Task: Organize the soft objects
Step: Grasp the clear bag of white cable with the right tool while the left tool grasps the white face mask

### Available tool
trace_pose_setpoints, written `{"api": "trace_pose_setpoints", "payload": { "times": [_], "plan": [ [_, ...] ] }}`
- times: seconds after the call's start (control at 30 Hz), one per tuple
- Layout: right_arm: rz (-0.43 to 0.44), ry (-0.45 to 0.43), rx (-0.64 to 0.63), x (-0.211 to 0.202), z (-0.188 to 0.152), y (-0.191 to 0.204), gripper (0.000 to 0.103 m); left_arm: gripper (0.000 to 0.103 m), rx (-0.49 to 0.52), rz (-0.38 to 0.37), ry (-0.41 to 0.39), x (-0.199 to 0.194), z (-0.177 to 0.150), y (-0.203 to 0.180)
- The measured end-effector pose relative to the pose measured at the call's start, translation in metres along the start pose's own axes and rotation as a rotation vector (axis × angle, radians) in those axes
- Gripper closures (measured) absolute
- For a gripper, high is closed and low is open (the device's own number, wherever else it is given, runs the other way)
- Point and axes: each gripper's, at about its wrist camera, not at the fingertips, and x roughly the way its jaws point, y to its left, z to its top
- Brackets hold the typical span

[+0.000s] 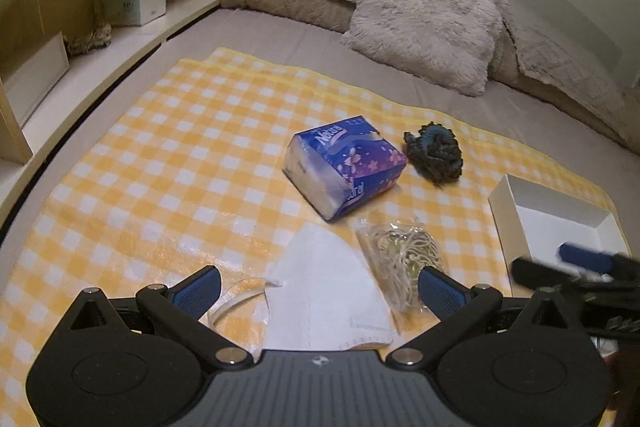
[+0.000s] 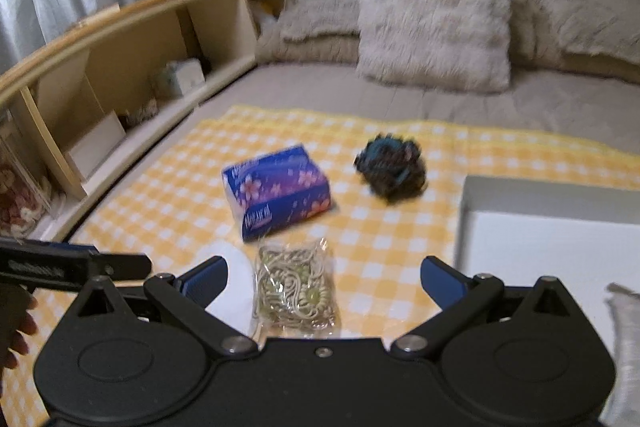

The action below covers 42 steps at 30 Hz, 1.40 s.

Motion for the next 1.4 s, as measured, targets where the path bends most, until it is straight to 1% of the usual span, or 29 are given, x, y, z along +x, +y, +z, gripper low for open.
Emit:
{"api": "trace_pose_setpoints", "payload": {
  "times": [0.1,0.17,0.3,0.37,0.43,0.5,0.53,0.57,0.6,0.63,0.7,0.83,0.93,0.97,1.0,1.07,1.13,1.27,1.4],
  "plan": [
    [0.027,0.065,0.053,0.030,-0.003,0.000,0.000,0.000,-0.036,-0.015,0.009,0.007,0.002,0.007],
    [0.029,0.086,0.088,0.048,-0.004,0.002,0.000,0.000,-0.053,-0.030,0.022,0.014,0.003,0.012],
    [0.016,0.096,0.052,0.077,-0.006,0.011,0.000,0.000,-0.076,-0.042,0.036,0.028,0.005,0.019],
    [0.009,0.125,0.034,0.090,-0.011,0.015,0.000,0.000,-0.091,-0.055,0.042,0.034,0.007,0.023],
    [-0.008,0.171,0.017,0.102,-0.019,0.016,0.000,0.000,-0.104,-0.067,0.048,0.040,0.008,0.026],
    [-0.031,0.203,-0.040,0.109,-0.025,0.018,0.004,0.000,-0.120,-0.079,0.064,0.046,0.009,0.029],
    [-0.013,0.203,-0.063,0.110,-0.027,0.019,0.011,0.000,-0.132,-0.090,0.082,0.050,0.009,0.030],
    [0.008,0.208,-0.075,0.110,-0.027,0.020,0.025,0.000,-0.148,-0.096,0.106,0.054,0.008,0.032],
    [0.034,0.224,-0.085,0.110,-0.027,0.022,0.033,0.000,-0.168,-0.099,0.132,0.058,0.007,0.035],
    [0.034,0.231,-0.093,0.108,-0.027,0.025,0.034,0.000,-0.194,-0.106,0.155,0.062,0.006,0.037],
    [0.032,0.241,-0.150,0.106,-0.028,0.035,0.037,0.000,-0.234,-0.128,0.189,0.068,0.003,0.043],
    [0.099,0.282,-0.206,0.097,-0.032,0.045,0.041,0.000,-0.264,-0.135,0.213,0.073,-0.001,0.048],
    [0.202,0.351,-0.235,0.088,-0.036,0.052,0.042,0.000,-0.238,-0.125,0.219,0.073,-0.001,0.047],
    [0.226,0.372,-0.244,0.084,-0.038,0.054,0.043,0.000,-0.226,-0.118,0.225,0.074,-0.001,0.046],
    [0.230,0.388,-0.252,0.080,-0.039,0.055,0.043,0.000,-0.211,-0.109,0.233,0.075,-0.002,0.045],
    [0.202,0.395,-0.265,0.073,-0.040,0.053,0.043,0.000,-0.177,-0.089,0.251,0.078,-0.004,0.044],
    [0.165,0.400,-0.263,0.068,-0.040,0.046,0.043,0.000,-0.121,-0.061,0.269,0.081,-0.006,0.039],
    [0.128,0.405,-0.252,0.061,-0.041,0.028,0.043,0.000,0.050,-0.011,0.299,0.084,-0.013,0.023],
    [0.112,0.406,-0.237,0.059,-0.041,0.017,0.043,0.000,0.210,0.073,0.336,0.089,-0.022,0.008]
  ]
}}
